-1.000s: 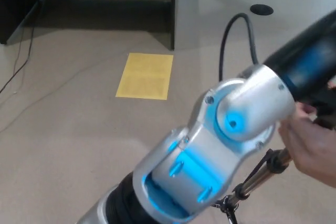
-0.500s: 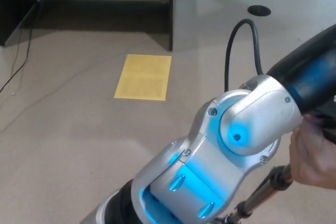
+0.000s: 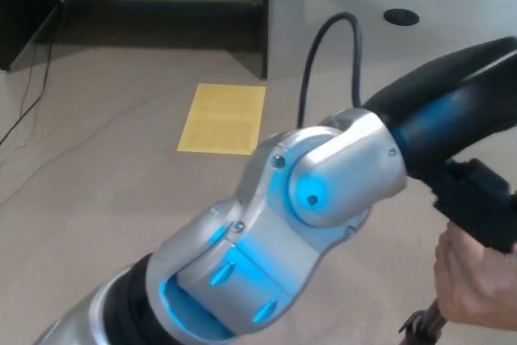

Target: There is a tripod standing in front of the robot and the robot extends its left arm to grab it. It lifts the tripod and passes it to a person.

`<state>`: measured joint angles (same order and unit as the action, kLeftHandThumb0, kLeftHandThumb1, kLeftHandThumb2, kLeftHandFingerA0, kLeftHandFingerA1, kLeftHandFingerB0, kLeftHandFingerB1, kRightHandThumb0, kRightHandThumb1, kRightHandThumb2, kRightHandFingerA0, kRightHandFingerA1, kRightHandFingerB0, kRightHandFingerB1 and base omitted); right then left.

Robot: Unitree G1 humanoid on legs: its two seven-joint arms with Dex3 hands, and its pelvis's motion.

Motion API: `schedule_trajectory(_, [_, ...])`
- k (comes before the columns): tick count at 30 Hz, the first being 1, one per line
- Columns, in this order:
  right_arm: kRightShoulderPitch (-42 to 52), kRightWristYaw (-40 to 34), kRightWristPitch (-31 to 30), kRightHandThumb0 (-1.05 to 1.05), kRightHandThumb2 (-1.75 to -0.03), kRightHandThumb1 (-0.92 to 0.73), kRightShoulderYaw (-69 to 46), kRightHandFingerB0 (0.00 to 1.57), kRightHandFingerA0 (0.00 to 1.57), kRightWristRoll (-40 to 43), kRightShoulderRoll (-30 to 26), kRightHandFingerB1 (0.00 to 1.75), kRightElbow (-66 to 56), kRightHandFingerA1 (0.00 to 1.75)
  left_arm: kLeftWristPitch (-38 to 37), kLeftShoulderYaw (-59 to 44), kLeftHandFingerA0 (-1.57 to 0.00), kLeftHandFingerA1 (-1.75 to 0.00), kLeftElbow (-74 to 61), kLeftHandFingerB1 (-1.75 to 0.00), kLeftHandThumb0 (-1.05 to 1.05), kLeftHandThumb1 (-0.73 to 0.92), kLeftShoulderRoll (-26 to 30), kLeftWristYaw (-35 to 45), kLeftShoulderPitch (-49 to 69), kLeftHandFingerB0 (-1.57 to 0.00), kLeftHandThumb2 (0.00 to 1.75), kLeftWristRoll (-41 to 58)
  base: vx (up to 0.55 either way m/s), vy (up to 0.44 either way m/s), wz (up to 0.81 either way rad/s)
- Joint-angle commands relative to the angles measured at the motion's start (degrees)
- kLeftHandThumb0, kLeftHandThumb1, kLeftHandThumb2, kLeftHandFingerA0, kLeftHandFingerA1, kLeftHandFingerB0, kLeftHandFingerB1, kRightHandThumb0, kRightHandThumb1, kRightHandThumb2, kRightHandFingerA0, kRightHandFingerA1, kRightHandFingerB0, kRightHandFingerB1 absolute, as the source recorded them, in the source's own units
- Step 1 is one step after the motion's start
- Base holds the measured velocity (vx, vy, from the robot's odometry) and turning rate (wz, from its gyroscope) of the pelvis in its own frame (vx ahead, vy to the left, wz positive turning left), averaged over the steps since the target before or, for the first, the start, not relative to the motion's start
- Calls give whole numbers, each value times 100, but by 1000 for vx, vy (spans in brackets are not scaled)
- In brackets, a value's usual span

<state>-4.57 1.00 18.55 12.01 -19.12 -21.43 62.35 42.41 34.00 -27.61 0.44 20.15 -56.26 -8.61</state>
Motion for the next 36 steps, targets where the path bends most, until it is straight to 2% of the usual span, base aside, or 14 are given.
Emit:
schedule_trajectory(1, [-39, 45, -118, -41, -61, -70, 20, 51, 70, -17, -22, 37, 100, 42, 84, -398, 0, -1, -129, 0, -96, 57, 217, 202, 403, 0, 59, 160, 0, 0, 0])
schedule_trajectory(4, [102, -110, -39, -42, -61, -70, 114, 53, 72, -132, -54, 37, 78, 43, -140, -726, 0, 0, -338, 0, -90, 54, 300, 222, 962, 0, 57, 362, 0, 0, 0])
schedule_trajectory(10, [75, 68, -188, -40, -61, -69, 153, 48, 67, -108, -14, 36, 38, 43, -570, -1712, 0, 0, -654, 0, -81, 52, 990, 456, 2060, 0, 57, 650, 0, 0, 0])
schedule_trajectory(15, [-49, 37, -176, -40, -61, -70, 157, 51, 68, -113, 3, 37, 65, 42, -529, -2418, 0, 0, -714, 0, -79, 50, 1396, 724, 2360, 0, 56, 1006, 0, 0, 0])
schedule_trajectory(20, [17, -40, -116, -40, -61, -70, 167, 50, 68, -126, -16, 37, 105, 42, -814, -3089, 0, -2, -946, 0, -76, 42, 1640, 798, 3566, 0, 58, 1304, 0, 0, 0])
schedule_trajectory(21, [21, -23, -117, -39, -61, -71, 156, 49, 67, -110, -18, 37, 108, 42, -906, -3150, 0, -1, -937, 0, -82, 48, 1670, 800, 3743, 0, 56, 1318, 0, 0, 0])
schedule_trajectory(27, [41, 41, -149, -40, -61, -70, 128, 51, 68, -83, -65, 37, -8, 42, -2531, -3618, 0, -2, 136, 0, -75, 45, 1698, 677, 5752, 0, 56, 1125, 0, 0, 0])
schedule_trajectory(28, [47, 29, -127, -40, -61, -70, 121, 51, 68, -78, -70, 37, -7, 42, -2848, -3717, 0, -11, 527, 0, -67, 40, 1619, 543, 6043, 0, 78, 1073, 0, 0, 0])
schedule_trajectory(30, [1, 77, -147, -39, -61, -70, 111, 51, 70, -63, -72, 37, 13, 42, -3053, -3969, 0, -22, 1068, -9, -57, 35, 1391, 398, 6402, 0, 75, 1203, 0, 0, 0])
schedule_trajectory(31, [-21, 77, -150, -39, -61, -70, 108, 51, 69, -59, -59, 37, 22, 42, -3176, -4084, -3, -28, 1427, -14, -57, 40, 1319, 275, 6518, 0, 54, 1194, 0, 0, 0])
schedule_trajectory(32, [-16, 65, -149, -39, -61, -71, 125, 50, 67, -78, -54, 37, 39, 42, -3502, -4204, -3, -40, 1983, -12, -56, 38, 1279, 1, 6728, -5, 75, 1047, 0, 0, 0])
schedule_trajectory(34, [1, 34, -146, -39, -61, -71, 162, 50, 67, -122, -43, 37, 50, 42, -3702, -4264, -3, -40, 2238, -12, -56, 38, 1266, -102, 6844, -5, 75, 986, 0, 0, 0])
schedule_trajectory(35, [-11, 67, -129, -39, -61, -71, 153, 50, 66, -104, -41, 37, 93, 42, -4089, -4577, -6, -44, 3028, -23, -49, 33, 1103, -102, 6916, -1, 74, 1236, 0, 0, 0])
schedule_trajectory(36, [5, 58, -110, -39, -62, -70, 149, 49, 66, -100, -46, 36, 80, 42, -4268, -4667, -9, -38, 3354, -17, -56, 34, 1095, -44, 6939, -4, 63, 1309, 0, 0, 0])
